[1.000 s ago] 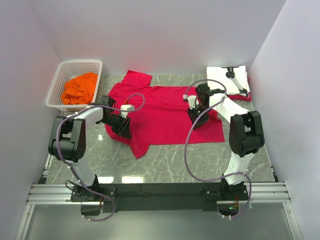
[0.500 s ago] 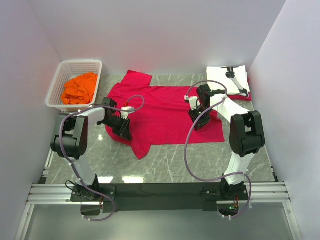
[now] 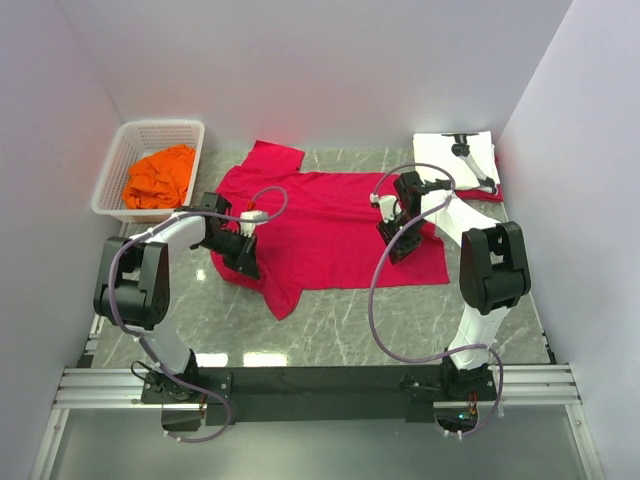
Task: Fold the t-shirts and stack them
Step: Flatten the tshirt out
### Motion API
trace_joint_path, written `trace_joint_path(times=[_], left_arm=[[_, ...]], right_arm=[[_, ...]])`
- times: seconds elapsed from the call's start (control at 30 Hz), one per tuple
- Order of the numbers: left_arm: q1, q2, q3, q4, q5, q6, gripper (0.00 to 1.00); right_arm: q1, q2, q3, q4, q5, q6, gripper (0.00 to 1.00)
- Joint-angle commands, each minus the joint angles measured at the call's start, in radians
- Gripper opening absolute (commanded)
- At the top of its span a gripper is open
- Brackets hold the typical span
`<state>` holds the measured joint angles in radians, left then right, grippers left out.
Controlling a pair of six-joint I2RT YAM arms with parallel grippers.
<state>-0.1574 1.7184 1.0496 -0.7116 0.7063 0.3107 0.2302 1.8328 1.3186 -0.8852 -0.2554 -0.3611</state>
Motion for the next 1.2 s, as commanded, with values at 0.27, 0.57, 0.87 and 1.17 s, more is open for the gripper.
trace_joint_path(times=[0.27, 0.57, 0.87, 1.17], left_arm=[[-0.004, -0.140, 0.000, -0.408, -0.149, 0.303, 0.01], [-0.019, -0.175, -0.115, -0.500, -0.327, 0.409, 0.01], [-0.021, -0.207, -0.143, -0.579, -0.295, 0.508, 0.42], [0.002, -0.189, 0.098, -0.435, -0.163, 0.452, 0.37]], right_arm=[[-0.012, -0.059, -0.013, 0.011, 0.025, -0.035, 0.34], [-0.014, -0.058, -0.010, -0.001, 0.041, -0.052, 0.33], [-0.032, -0.109, -0.059, -0.020, 0.082, -0.082, 0.33], [-0.103, -0.096, -0.090, -0.005, 0.100, -0.105, 0.31]])
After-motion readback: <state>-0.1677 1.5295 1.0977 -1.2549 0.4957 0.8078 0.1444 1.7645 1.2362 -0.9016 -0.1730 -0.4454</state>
